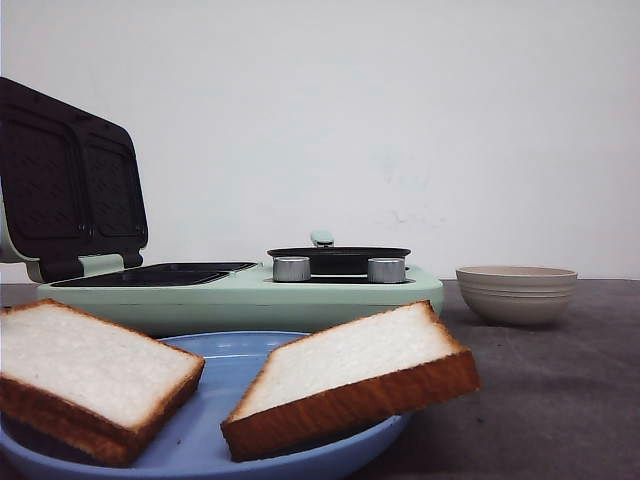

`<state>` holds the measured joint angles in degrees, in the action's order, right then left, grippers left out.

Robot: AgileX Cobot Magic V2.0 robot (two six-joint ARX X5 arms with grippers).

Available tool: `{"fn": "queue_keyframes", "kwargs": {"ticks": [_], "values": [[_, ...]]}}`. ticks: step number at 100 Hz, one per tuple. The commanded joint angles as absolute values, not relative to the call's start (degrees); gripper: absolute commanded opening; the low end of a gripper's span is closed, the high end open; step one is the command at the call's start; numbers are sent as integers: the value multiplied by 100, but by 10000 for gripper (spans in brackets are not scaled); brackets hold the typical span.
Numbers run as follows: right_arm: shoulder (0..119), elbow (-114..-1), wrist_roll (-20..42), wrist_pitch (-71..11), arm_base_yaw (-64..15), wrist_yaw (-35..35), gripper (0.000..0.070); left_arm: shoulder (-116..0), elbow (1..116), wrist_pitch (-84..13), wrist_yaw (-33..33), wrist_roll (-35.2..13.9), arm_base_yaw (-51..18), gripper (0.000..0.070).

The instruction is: Make breakfast with bread and shrimp

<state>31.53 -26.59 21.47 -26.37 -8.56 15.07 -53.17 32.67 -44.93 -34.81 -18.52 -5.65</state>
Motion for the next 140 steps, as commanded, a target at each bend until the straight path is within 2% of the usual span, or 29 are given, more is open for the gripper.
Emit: {"fn": "queue_keyframes", "kwargs": {"ticks": [1, 32, 46, 50, 70, 90, 100, 140], "values": [[3173, -2714, 2189, -2574, -860, 1533, 0, -5478, 3326, -4412, -3548, -1699, -569, 429], [3175, -2714, 2187, -2569, -860, 1649, 0, -6333, 3326, -4226, -3876, -1304, -620, 427], [3175, -2714, 2187, -2569, -860, 1651, 0, -6657, 3326, -3907, -4311, -1308, -729, 401], [3175, -2714, 2187, -2569, -860, 1651, 0, -6729, 3326, -3870, -4311, -1308, -766, 382], [3173, -2714, 2187, -2569, -860, 1651, 0, -7011, 3326, -3754, -4309, -1304, -873, 373], [3173, -2714, 2189, -2571, -860, 1653, 0, -7098, 3326, -3653, -4318, -1304, -878, 167], [3173, -2714, 2189, -2571, -860, 1651, 0, -7098, 3326, -3623, -4318, -1302, -878, 3], [3173, -2714, 2189, -2571, -860, 1651, 0, -7096, 3326, -3568, -4327, -1127, -904, 3]]}}
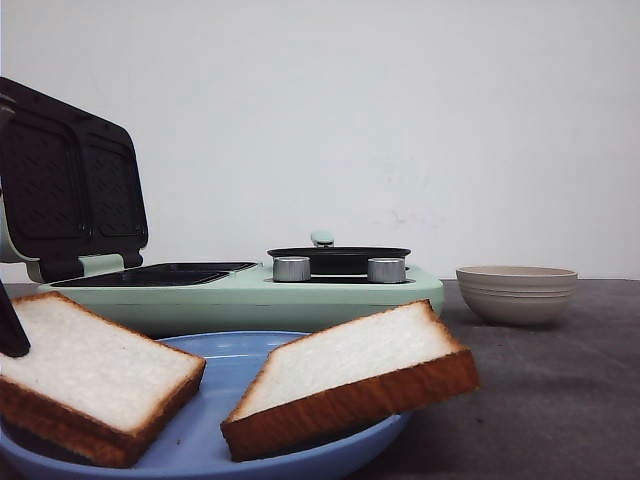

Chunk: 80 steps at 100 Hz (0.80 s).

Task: Make breakfast with bread and shrimp
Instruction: 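Grasp the bread slice edge with the left gripper and lift it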

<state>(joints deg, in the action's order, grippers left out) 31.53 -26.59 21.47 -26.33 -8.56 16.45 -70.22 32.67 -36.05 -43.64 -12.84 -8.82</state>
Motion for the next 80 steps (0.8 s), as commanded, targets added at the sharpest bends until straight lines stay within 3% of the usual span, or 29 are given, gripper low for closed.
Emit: {"fn": "queue_keyframes", "kwargs": {"ticks": [1, 80], "values": [[3175, -2714, 2189, -2571, -860, 1651, 0, -7096, 3326, -3559, -4331, -1116, -904, 2], [3173, -2714, 2189, -2571, -860, 1647, 0, -6630, 3326, -2845, -4805, -1100, -908, 3]]}}
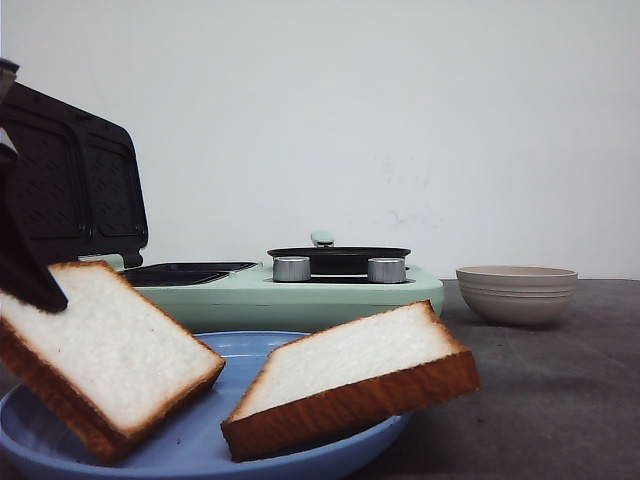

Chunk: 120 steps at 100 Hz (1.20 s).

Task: Make breakfast with bread and shrimp
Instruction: 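Grasp the bread slice edge with the left gripper and lift it, then carry the bread to the farther press plate and release it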

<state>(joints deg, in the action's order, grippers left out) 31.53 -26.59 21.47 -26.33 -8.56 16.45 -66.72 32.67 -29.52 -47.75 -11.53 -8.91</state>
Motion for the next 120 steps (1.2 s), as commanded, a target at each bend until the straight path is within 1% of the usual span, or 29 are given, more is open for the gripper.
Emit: {"fn": "queue_keyframes", "kwargs": {"ticks": [1, 17, 28, 51, 75, 93, 106, 120], "values": [[3173, -2714, 2189, -2571, -860, 1647, 0, -6611, 3326, -2834, -4805, -1100, -908, 3], [3173, -2714, 2189, -2571, -860, 1647, 0, -6311, 3326, -2685, -4792, -1105, -908, 3], [3173, -2714, 2189, -2571, -860, 1649, 0, -6134, 3326, -2611, -4740, -1203, -908, 3], [3173, -2714, 2189, -2571, -860, 1649, 0, -5957, 3326, -2429, -4733, -1260, -908, 3], [3173, -2714, 2189, -2574, -860, 1649, 0, -5758, 3326, -1953, -4412, -1406, -1048, 3], [3173, -2714, 2189, -2574, -860, 1649, 0, -5664, 3326, -1214, -3988, -1739, -1328, 3], [3173, -2714, 2189, -2574, -860, 1649, 0, -5662, 3326, -604, -3409, -1916, -1584, 3], [3173, -2714, 2189, -2576, -860, 1649, 0, -5662, 3326, -130, -2766, -1914, -1802, 3]]}}
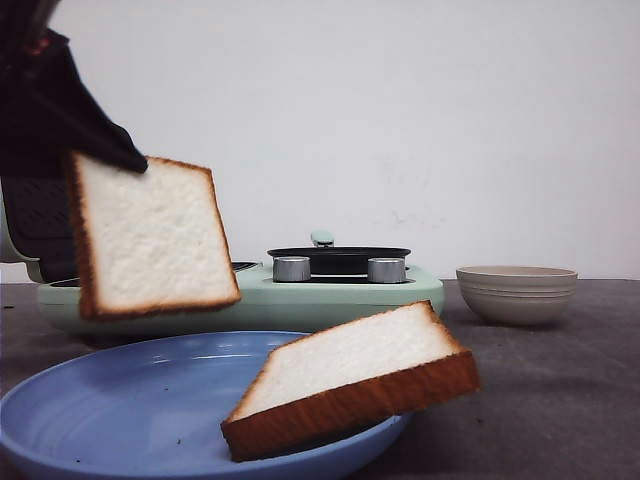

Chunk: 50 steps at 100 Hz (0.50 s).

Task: Make breakfast with bread and shrimp
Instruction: 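Carry the bread to the farther press plate and release it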

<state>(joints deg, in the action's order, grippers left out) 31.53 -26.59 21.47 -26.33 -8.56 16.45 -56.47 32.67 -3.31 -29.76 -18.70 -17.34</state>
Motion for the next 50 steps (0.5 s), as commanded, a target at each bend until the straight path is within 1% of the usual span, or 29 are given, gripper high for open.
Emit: {"fn": "queue_keyframes", "kwargs": {"ticks": [1, 15, 26, 33, 50], "values": [[3173, -2714, 2187, -2576, -860, 1649, 0, -5662, 3326, -97, -2718, -1914, -1813, 3], [3173, -2714, 2187, -2576, -860, 1651, 0, -5662, 3328, 314, -2102, -1911, -1896, 3], [3173, -2714, 2185, -2576, -860, 1651, 0, -5664, 3343, 611, -1776, -1837, -1898, 3], [3173, -2714, 2185, -2576, -860, 1651, 0, -5669, 3437, 633, -1544, -1636, -1898, 3], [3173, -2714, 2143, -2576, -860, 1651, 0, -5843, 3918, 550, -1013, -967, -1898, 3]]}}
